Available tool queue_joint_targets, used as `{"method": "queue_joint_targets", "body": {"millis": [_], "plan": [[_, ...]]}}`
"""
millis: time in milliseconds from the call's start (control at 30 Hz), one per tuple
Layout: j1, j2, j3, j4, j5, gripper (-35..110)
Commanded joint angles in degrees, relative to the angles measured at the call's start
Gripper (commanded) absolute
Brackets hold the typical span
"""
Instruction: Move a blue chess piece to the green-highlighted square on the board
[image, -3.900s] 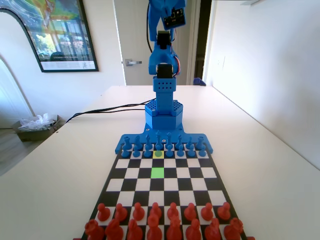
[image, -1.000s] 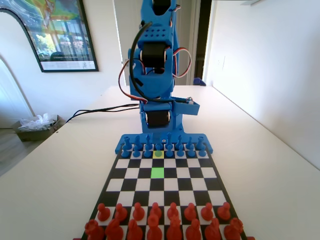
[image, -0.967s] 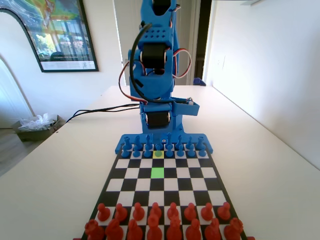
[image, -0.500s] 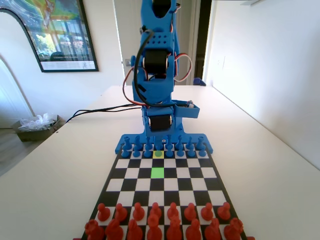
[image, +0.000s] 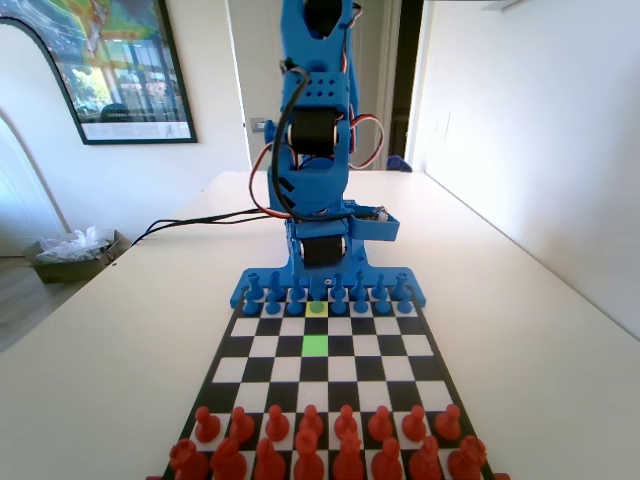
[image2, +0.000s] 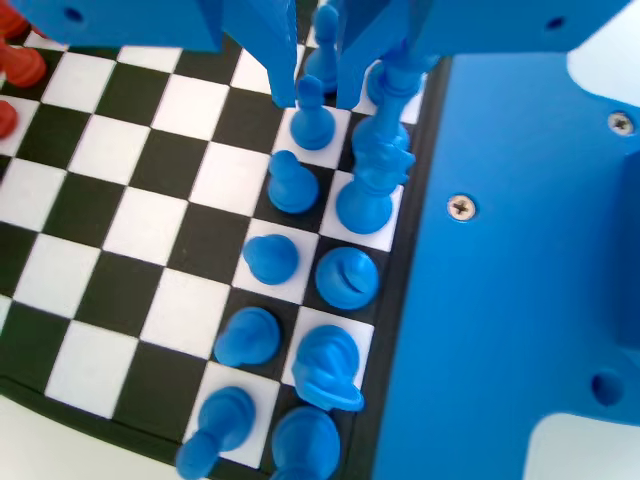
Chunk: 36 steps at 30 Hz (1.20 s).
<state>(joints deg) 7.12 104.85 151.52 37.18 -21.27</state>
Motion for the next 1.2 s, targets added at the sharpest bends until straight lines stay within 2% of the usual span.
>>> {"method": "queue_joint_targets", "body": {"millis": [0, 233, 1167], "plan": [[1.3, 0.3, -3.4, 0.8, 0.0, 8], [1.8, 0.3, -6.5, 3.3, 0.2, 8], [1.2, -1.5, -3.0, 0.9, 0.1, 9]]}}
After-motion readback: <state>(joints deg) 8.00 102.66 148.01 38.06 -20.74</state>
